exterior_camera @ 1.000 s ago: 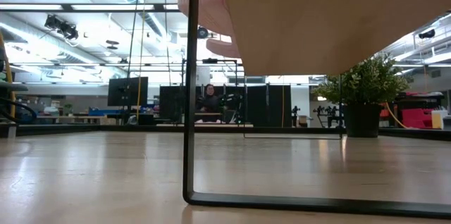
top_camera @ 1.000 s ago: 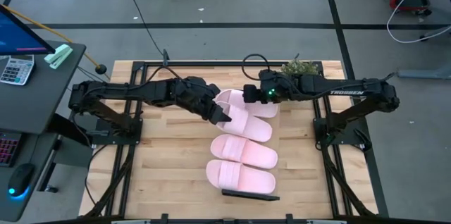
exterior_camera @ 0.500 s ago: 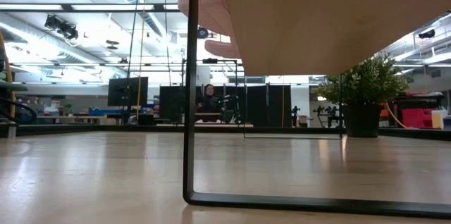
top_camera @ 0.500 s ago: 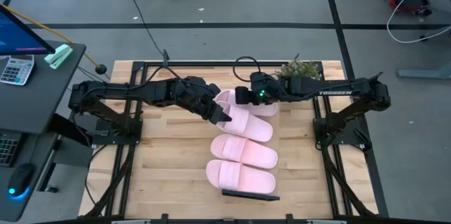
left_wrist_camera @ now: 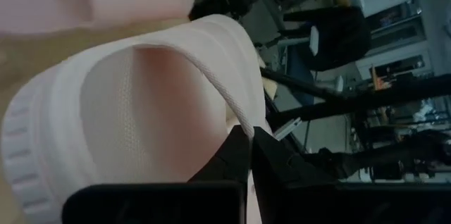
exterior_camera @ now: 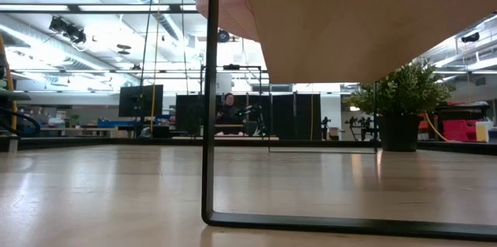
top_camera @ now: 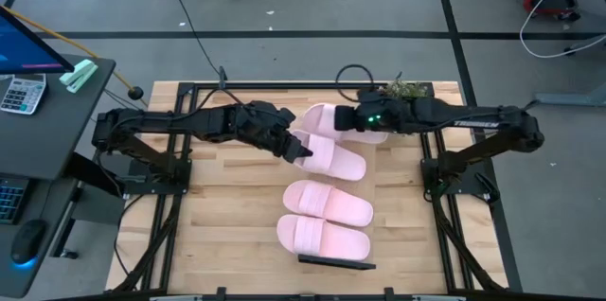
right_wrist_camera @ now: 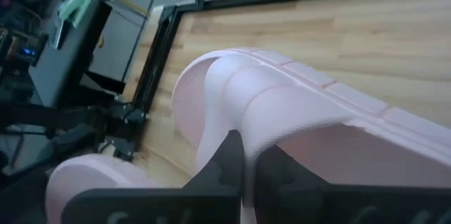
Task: Pick and place slides into the shelf
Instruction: Adjust the pink slippers on the shelf
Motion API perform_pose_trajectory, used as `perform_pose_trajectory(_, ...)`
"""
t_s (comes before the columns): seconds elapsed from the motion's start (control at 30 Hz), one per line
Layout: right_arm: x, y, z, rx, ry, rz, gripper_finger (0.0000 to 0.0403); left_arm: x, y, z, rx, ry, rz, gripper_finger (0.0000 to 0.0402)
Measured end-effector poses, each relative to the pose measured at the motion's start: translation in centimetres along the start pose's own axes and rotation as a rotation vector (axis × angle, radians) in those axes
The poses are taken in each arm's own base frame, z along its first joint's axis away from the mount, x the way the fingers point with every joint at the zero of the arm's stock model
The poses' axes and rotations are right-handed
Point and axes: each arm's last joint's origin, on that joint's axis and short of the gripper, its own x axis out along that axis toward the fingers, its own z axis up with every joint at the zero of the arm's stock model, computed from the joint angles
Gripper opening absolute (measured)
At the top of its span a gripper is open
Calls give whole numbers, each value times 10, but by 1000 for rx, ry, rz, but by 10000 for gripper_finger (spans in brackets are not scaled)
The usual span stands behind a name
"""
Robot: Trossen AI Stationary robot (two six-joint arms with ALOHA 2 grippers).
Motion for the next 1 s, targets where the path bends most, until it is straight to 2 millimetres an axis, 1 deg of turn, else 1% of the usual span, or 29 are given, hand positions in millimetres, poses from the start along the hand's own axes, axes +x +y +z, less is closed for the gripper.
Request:
perform_pose_trajectory(0.17, -26, -5, 9, 22, -69, 5, 9, 3, 0, 9, -2, -50, -41, 6)
perform_pose_trajectory(0.23, -36, -8, 12, 28, -95, 5, 9, 8, 5, 11, -9, -32, -31, 7)
perform_pose_trajectory(0.37, -55, -14, 17, 35, -127, 11, 9, 25, 13, 10, -51, 7, -33, 6)
perform_pose_trajectory(0.47, -66, -19, 18, 33, -134, 1, 9, 40, 15, 10, -86, 14, -85, 6)
perform_pose_trajectory(0.57, -72, -23, 19, 31, -136, -5, 9, 49, 14, 12, -108, 18, -152, 6)
perform_pose_trajectory(0.67, -75, -24, 20, 30, -135, -8, 9, 54, 14, 12, -133, 23, -182, 6)
perform_pose_trajectory(0.8, -76, -25, 20, 29, -134, -11, 9, 59, 15, 9, -143, 23, -168, 6)
perform_pose_trajectory(1.0, -76, -25, 20, 15, -134, -9, 9, 73, 18, 0, -166, 2, -136, 6)
